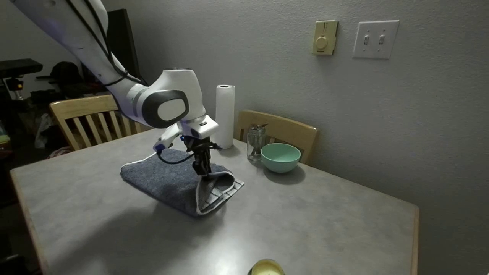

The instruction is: Unfold the towel

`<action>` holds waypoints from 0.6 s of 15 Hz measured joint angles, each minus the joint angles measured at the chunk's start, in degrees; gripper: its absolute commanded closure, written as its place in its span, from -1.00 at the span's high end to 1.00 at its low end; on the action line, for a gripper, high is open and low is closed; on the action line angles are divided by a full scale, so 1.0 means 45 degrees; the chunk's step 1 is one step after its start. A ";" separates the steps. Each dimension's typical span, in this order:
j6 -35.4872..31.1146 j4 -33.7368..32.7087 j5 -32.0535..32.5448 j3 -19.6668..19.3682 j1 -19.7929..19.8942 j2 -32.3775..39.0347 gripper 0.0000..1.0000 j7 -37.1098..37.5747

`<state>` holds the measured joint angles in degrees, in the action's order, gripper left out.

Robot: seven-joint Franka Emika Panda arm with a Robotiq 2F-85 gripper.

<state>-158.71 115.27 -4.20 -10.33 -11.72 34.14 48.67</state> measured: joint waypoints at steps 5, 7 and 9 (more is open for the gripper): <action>0.0000 -0.0047 0.0014 -0.0105 -0.0002 -0.0001 -1.00 0.0000; -0.0001 -0.0049 0.0017 -0.0242 -0.0003 -0.0005 -0.99 0.0000; -0.0002 -0.0049 0.0025 -0.0469 -0.0004 -0.0021 -0.99 0.0001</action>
<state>-158.72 115.05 -4.09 -12.44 -11.74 34.05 48.67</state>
